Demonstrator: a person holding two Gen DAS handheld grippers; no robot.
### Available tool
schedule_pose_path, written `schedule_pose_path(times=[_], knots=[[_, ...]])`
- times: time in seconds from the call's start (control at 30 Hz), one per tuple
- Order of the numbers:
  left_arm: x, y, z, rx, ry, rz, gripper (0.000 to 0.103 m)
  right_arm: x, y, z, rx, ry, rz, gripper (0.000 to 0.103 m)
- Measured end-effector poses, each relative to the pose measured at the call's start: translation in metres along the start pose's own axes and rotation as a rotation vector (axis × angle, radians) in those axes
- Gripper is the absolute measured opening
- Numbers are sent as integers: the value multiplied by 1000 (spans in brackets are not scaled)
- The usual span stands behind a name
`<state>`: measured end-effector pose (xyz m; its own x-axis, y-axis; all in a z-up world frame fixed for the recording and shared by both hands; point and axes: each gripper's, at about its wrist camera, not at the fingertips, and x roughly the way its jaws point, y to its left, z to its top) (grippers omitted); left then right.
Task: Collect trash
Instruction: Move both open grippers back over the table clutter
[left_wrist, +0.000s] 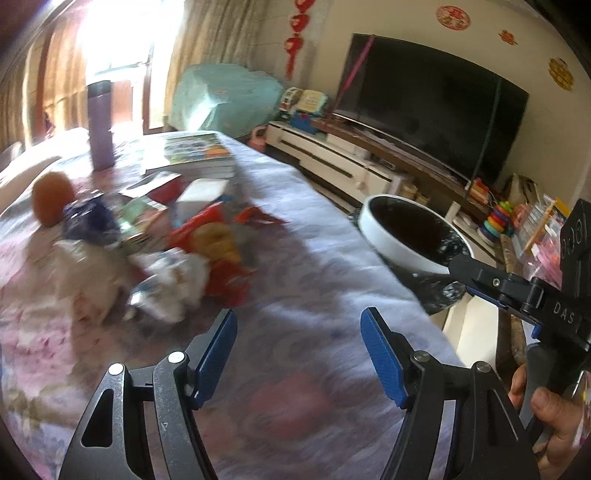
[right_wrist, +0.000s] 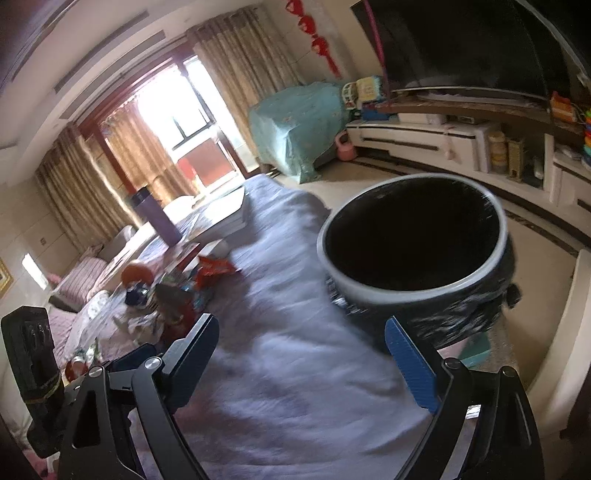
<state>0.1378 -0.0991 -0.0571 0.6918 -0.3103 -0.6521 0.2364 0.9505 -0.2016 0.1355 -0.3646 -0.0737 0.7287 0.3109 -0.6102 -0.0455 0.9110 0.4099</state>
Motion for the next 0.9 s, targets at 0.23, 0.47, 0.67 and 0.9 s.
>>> schedule_pose_path(times=[0.23, 0.47, 0.67, 0.9], knots=[[-30, 21, -11, -53, -21, 50, 69, 12, 30, -12, -37, 38, 41, 93], [-49, 41, -18, -98, -21, 92, 69, 29, 58, -21, -76, 72, 86, 93], [-52, 55, -19, -110, 8, 112, 71, 46, 75, -24, -89, 100, 115, 93], [-39, 57, -1, -80, 22, 86, 71, 69, 85, -21, -126, 134, 145, 92]])
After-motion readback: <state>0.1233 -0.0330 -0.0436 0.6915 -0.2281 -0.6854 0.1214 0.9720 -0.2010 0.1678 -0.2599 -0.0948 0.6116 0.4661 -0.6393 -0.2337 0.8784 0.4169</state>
